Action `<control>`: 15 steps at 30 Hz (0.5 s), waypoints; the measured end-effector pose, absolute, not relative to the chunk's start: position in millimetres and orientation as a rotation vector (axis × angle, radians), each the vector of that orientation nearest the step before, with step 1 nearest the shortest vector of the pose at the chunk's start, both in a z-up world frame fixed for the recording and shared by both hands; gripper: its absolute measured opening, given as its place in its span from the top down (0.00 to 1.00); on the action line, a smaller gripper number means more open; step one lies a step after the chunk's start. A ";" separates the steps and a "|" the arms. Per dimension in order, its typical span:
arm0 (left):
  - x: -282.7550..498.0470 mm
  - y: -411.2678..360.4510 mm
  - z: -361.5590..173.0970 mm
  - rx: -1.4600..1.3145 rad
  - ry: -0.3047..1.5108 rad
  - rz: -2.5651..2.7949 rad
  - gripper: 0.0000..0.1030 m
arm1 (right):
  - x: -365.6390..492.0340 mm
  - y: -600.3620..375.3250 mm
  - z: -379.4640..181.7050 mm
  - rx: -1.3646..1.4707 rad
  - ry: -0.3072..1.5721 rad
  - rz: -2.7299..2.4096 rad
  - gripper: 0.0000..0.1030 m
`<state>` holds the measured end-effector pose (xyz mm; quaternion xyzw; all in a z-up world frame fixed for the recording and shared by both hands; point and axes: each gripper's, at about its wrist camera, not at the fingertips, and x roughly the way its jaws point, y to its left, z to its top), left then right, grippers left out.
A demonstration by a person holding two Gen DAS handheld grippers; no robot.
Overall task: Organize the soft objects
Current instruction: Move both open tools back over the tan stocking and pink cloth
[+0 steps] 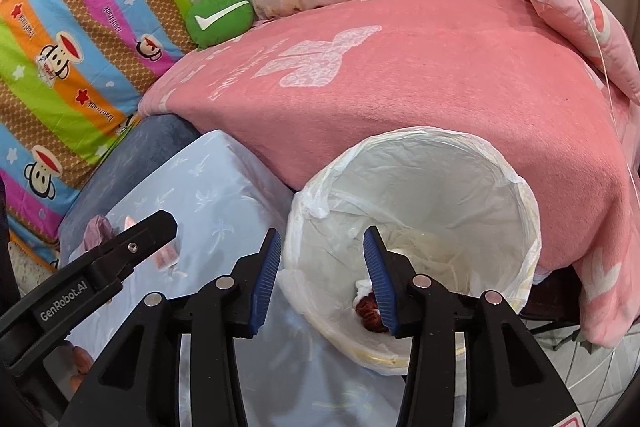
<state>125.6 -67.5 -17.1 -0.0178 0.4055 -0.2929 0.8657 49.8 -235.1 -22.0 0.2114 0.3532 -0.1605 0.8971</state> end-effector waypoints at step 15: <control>133.7 6.9 -27.1 -0.097 0.859 -0.447 0.45 | 71.5 -156.9 -14.3 0.344 0.767 -0.196 0.58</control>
